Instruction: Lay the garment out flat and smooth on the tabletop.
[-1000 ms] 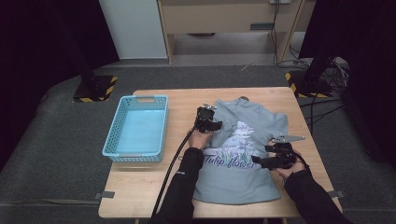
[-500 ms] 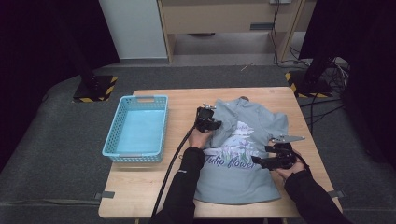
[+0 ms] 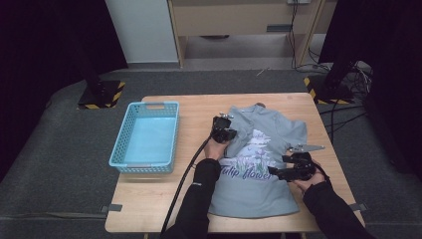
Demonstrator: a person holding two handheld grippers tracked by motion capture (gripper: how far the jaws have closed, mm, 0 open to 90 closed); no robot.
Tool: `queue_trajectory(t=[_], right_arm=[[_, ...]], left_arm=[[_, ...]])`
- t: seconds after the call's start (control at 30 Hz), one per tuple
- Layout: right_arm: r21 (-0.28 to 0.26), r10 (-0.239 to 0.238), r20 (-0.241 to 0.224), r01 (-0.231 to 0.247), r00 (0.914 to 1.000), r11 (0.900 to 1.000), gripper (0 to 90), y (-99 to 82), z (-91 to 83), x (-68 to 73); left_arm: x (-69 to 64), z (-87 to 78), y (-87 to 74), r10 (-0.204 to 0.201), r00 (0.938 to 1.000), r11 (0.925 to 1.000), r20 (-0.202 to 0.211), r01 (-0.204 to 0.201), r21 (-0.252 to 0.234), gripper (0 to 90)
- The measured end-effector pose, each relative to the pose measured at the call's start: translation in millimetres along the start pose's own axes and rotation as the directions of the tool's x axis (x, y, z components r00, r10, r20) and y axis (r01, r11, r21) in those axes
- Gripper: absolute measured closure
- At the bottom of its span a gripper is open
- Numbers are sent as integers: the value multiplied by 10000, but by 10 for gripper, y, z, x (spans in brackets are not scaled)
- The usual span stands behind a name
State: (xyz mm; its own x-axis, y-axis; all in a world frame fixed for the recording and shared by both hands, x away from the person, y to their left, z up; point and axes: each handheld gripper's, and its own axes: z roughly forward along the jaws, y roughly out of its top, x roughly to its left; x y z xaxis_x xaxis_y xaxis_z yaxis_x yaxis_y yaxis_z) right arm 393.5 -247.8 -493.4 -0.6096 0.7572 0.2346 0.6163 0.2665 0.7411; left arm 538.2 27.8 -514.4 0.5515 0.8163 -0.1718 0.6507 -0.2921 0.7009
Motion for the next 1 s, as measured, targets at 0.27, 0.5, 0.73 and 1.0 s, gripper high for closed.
queue_trajectory(t=[0.27, 0.5, 0.73, 1.0], right_arm=[[-6, -18, -19, 18, 10000, 10000, 144, 0, 0, 0], [11, -10, -60, 10, 10000, 10000, 142, -1, 8, 0], [60, -18, -127, 19, 9999, 10000, 141, -4, 12, -3], [80, -11, -137, 12, 9999, 10000, 141, -5, 12, -3]], left_arm=[[-17, -55, 34, 343, 9989, 9970, -318, -364, -676, 774], [-44, -29, 95, 1793, 9830, 9807, -381, -1817, -717, 536], [9, 67, 71, 2012, 9795, 9781, 107, -2003, -566, 530], [49, 121, 29, 1247, 9914, 9919, 397, -1256, 207, 738]])
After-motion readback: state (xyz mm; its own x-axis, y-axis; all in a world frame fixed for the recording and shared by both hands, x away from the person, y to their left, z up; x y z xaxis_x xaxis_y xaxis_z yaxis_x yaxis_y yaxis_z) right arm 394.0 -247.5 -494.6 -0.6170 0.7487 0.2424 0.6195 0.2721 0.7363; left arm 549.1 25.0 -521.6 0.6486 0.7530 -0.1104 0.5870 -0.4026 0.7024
